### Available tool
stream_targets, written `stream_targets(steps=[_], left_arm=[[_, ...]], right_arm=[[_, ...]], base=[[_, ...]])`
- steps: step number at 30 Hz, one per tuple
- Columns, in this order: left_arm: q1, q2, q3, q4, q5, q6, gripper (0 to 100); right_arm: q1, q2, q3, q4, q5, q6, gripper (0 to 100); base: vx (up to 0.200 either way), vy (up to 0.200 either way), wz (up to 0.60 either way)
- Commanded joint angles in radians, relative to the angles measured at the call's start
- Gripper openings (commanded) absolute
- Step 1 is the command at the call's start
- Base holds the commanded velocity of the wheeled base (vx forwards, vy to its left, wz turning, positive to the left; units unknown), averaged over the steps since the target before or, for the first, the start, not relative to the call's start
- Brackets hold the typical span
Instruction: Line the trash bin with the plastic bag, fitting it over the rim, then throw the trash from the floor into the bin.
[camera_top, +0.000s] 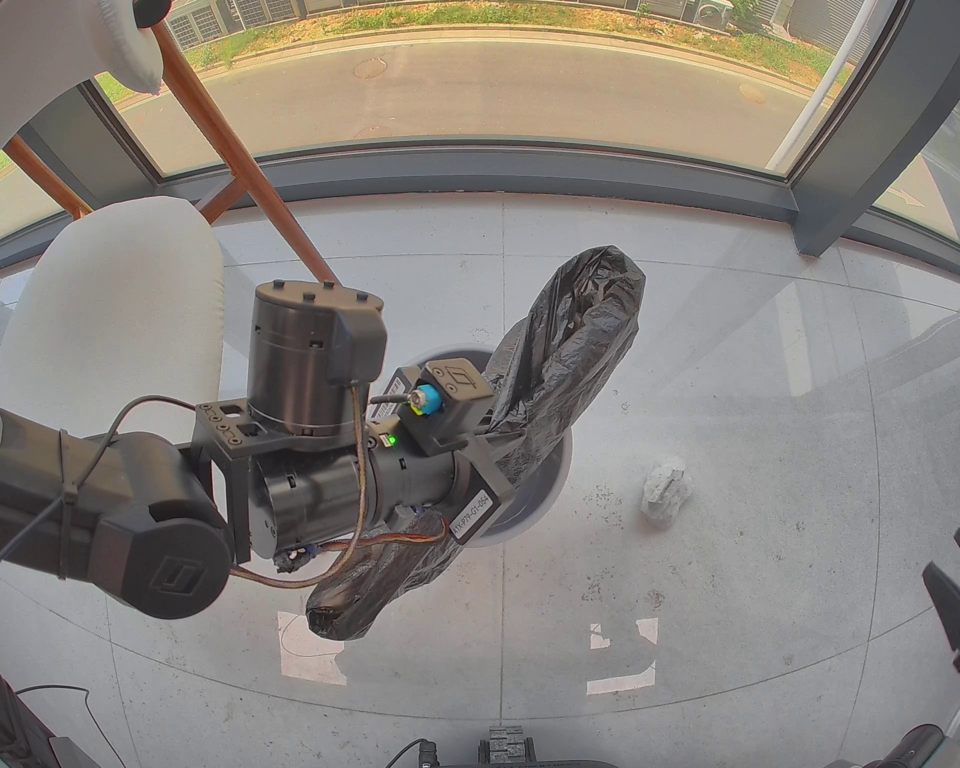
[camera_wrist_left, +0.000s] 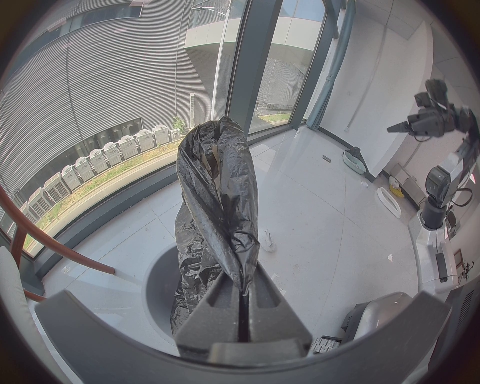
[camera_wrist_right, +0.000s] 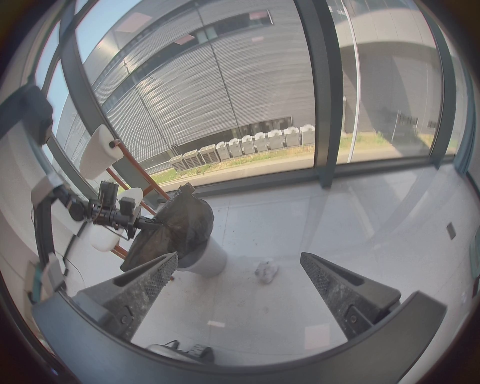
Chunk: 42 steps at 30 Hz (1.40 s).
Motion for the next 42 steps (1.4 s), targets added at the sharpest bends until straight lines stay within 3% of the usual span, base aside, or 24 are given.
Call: stream_targets(steps=[1,5,15,18,21,39,42], left_arm=[[0.000,-0.008,0.037,-0.033,0.011,0.006,0],[0.000,-0.006,0.038,-0.035,0.011,0.003,0],[-0.003,0.002,0.044,-0.039,0.013,-0.006,0],[-0.004,0.003,0.058,-0.069,0.015,-0.004,0],[-0.004,0.005,0.057,-0.072,0.018,-0.004,0],[-0.004,0.005,0.076,-0.076,0.034,0.002,0],[-0.004,0.005,0.075,-0.076,0.036,0.002,0]], right_arm=[[0.101,0.573,-0.355,-0.006,0.015,0.134,100],[0.209,0.690,-0.424,-0.003,0.001,0.146,100],[0.301,0.918,-0.585,-0.015,-0.008,0.148,100],[0.347,0.993,-0.639,-0.021,-0.063,0.146,100],[0.359,1.041,-0.693,-0.020,-0.097,0.148,100],[0.410,1.225,-0.940,-0.007,-0.134,0.149,100],[0.410,1.240,-0.950,-0.007,-0.166,0.148,100]], base=[[0.000,0.000,0.00],[0.000,0.000,0.00],[0.000,0.000,0.00],[0.000,0.000,0.00],[0.000,0.000,0.00],[0.000,0.000,0.00],[0.000,0.000,0.00]])
